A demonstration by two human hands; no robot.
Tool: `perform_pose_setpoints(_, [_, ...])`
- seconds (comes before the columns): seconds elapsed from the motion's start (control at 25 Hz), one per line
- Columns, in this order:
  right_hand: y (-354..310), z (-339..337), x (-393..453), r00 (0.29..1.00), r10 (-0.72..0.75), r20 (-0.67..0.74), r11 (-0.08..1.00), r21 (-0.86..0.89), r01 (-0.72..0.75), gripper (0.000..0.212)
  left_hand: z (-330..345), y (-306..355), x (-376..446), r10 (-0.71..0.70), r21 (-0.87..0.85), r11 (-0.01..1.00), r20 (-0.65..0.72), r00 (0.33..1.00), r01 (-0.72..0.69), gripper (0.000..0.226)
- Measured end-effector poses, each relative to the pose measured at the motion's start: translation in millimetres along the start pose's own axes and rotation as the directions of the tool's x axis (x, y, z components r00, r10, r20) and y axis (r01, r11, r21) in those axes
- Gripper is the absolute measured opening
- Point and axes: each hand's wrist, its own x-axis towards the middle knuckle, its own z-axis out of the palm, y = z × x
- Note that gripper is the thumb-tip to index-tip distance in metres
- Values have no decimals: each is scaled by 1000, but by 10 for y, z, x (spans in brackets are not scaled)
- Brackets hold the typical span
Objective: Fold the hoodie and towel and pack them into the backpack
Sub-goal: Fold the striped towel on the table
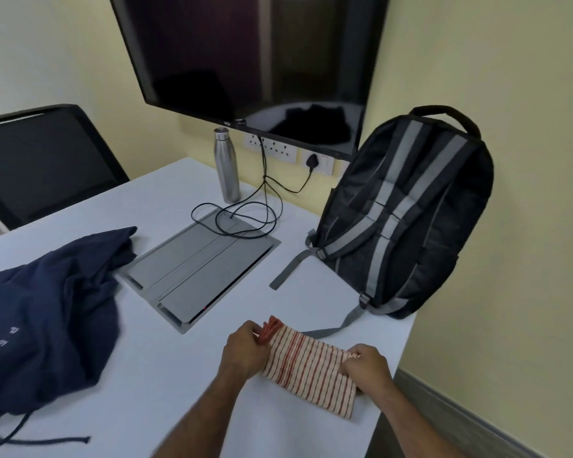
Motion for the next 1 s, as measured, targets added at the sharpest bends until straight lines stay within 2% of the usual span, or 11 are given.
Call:
perform_pose_setpoints(0.2, [191,-368,463,1000,-2,-23,1000,-25,1,13,422,393,339,17,39,999,25,1000,-18,23])
perform_pose_setpoints(0.36, [292,-540,781,998,-24,-56,992,-126,17,19,705,550,596,12,56,998,38,999,-14,21])
perform_pose_setpoints(0.72, [418,-657,1189,973,-33,-229,978,-210,-17,24,1029,847,1072,36,43,998,30,999,-37,19])
perform_pose_setpoints(0.84, [442,-636,1213,966,-18,-259,976,-212,-39,29,1072,895,1142,77,59,995,73,994,-81,28])
perform_pose_setpoints(1.0, [464,-588,1142,945,-32,-325,977,-209,-39,43,1081,826,1147,123,248,957,128,984,-151,52])
